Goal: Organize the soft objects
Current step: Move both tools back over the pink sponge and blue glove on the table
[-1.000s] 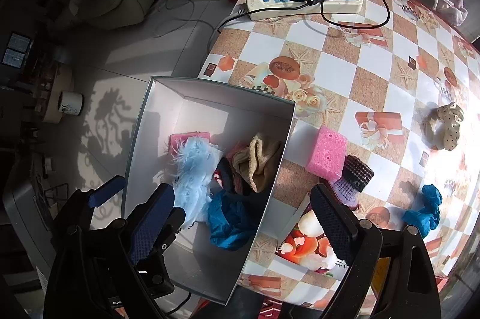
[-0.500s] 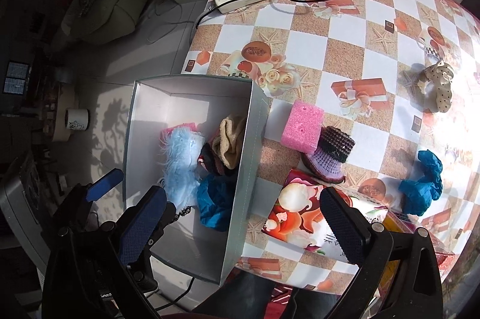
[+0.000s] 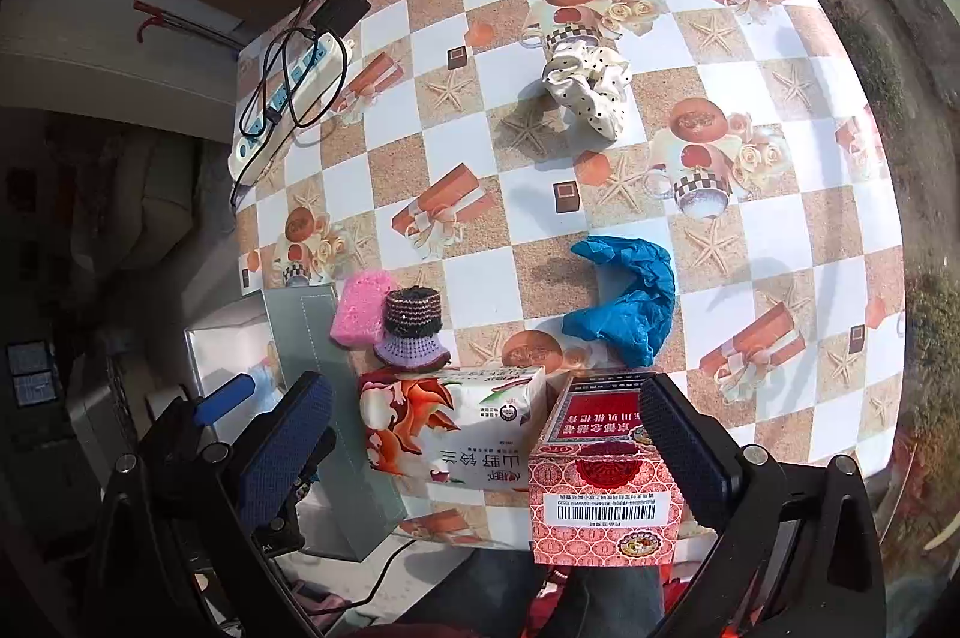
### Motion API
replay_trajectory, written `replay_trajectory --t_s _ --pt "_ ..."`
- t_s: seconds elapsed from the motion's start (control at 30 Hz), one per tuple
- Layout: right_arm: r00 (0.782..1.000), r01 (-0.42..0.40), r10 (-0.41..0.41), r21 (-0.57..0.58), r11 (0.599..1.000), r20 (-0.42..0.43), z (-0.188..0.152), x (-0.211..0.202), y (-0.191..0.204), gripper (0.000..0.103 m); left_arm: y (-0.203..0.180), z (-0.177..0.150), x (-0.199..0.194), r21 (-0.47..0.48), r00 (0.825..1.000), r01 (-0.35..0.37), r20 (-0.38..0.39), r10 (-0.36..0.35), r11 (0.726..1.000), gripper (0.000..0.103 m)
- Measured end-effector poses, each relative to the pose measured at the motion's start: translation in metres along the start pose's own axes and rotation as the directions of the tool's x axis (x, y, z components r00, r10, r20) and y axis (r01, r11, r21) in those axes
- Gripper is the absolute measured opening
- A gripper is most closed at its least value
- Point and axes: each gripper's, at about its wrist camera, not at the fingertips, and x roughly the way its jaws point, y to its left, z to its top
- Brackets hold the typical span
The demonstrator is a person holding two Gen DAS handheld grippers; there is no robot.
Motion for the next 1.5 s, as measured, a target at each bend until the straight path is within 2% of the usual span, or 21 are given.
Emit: replay_trajectory --t_s 0.13,0.27,0.43,0.53,0.67,0.77,0.83,0.9,0.97,1.07,1.13,1.2,1.27,1.33,1.4,1.47,1.5 --pt "1.0 -0.004 0.004 0.063 0.998 0.001 0.005 -0.005 -0.039 0.103 -0.011 0.029 0.034 0.021 0.996 -0.027 -0.088 0.029 0.999 0.103" --pt "1.0 -0.014 0.016 0.099 0.995 -0.015 0.009 0.0 -0.067 0.103 -0.014 0.052 0.069 0.048 0.981 -0.07 -0.18 0.077 0.996 0.103" --pt "0.998 -0.034 0.04 0.125 0.992 -0.046 0.013 0.012 -0.091 0.103 -0.009 0.064 0.11 0.043 0.944 -0.112 -0.308 0.12 0.993 0.103" --pt "0.996 -0.045 0.055 0.135 0.99 -0.072 0.018 0.021 -0.102 0.103 -0.007 0.065 0.126 0.046 0.922 -0.144 -0.358 0.151 0.989 0.103" --pt "0.99 -0.057 0.074 0.137 0.989 -0.122 0.03 0.038 -0.113 0.103 -0.004 0.063 0.141 0.049 0.882 -0.196 -0.428 0.198 0.979 0.103" --pt "0.982 -0.049 0.071 0.128 0.991 -0.175 0.042 0.058 -0.118 0.103 -0.004 0.06 0.147 0.058 0.867 -0.216 -0.447 0.218 0.975 0.103" --pt "0.971 -0.044 0.069 0.112 0.993 -0.227 0.05 0.077 -0.118 0.103 -0.005 0.058 0.149 0.047 0.864 -0.227 -0.451 0.223 0.973 0.103" --pt "0.96 -0.026 0.05 0.091 0.996 -0.276 0.056 0.097 -0.117 0.103 -0.003 0.055 0.149 0.019 0.867 -0.234 -0.447 0.218 0.972 0.103" --pt "0.945 -0.019 0.037 0.059 0.998 -0.326 0.06 0.118 -0.113 0.103 0.002 0.053 0.146 -0.006 0.878 -0.225 -0.436 0.2 0.974 0.103" --pt "0.918 -0.005 0.008 0.009 1.0 -0.397 0.061 0.149 -0.106 0.103 0.011 0.056 0.135 -0.065 0.91 -0.194 -0.385 0.155 0.979 0.103" --pt "0.907 0.042 -0.057 -0.046 0.998 -0.416 0.058 0.163 -0.103 0.103 0.011 0.058 0.128 -0.094 0.931 -0.176 -0.34 0.134 0.98 0.103" --pt "0.9 0.103 -0.142 -0.115 0.988 -0.411 0.053 0.17 -0.1 0.103 0.007 0.062 0.12 -0.1 0.951 -0.157 -0.285 0.123 0.982 0.103" --pt "0.896 0.144 -0.194 -0.151 0.978 -0.399 0.046 0.171 -0.104 0.103 -0.002 0.066 0.118 -0.108 0.965 -0.104 -0.25 0.075 0.989 0.103" --pt "0.891 0.196 -0.242 -0.155 0.968 -0.385 0.042 0.168 -0.115 0.103 -0.016 0.072 0.121 -0.114 0.972 -0.029 -0.237 0.001 0.993 0.103" --pt "0.882 0.295 -0.329 -0.15 0.944 -0.338 0.041 0.159 -0.132 0.103 -0.031 0.078 0.12 -0.106 0.972 0.044 -0.227 -0.067 0.993 0.103" --pt "0.872 0.375 -0.389 -0.107 0.921 -0.298 0.042 0.145 -0.156 0.103 -0.041 0.087 0.104 -0.067 0.983 0.051 -0.173 -0.062 0.996 0.103" --pt "0.878 0.376 -0.38 -0.07 0.924 -0.291 0.043 0.138 -0.167 0.103 -0.043 0.091 0.093 -0.037 0.988 0.04 -0.148 -0.045 0.998 0.103"
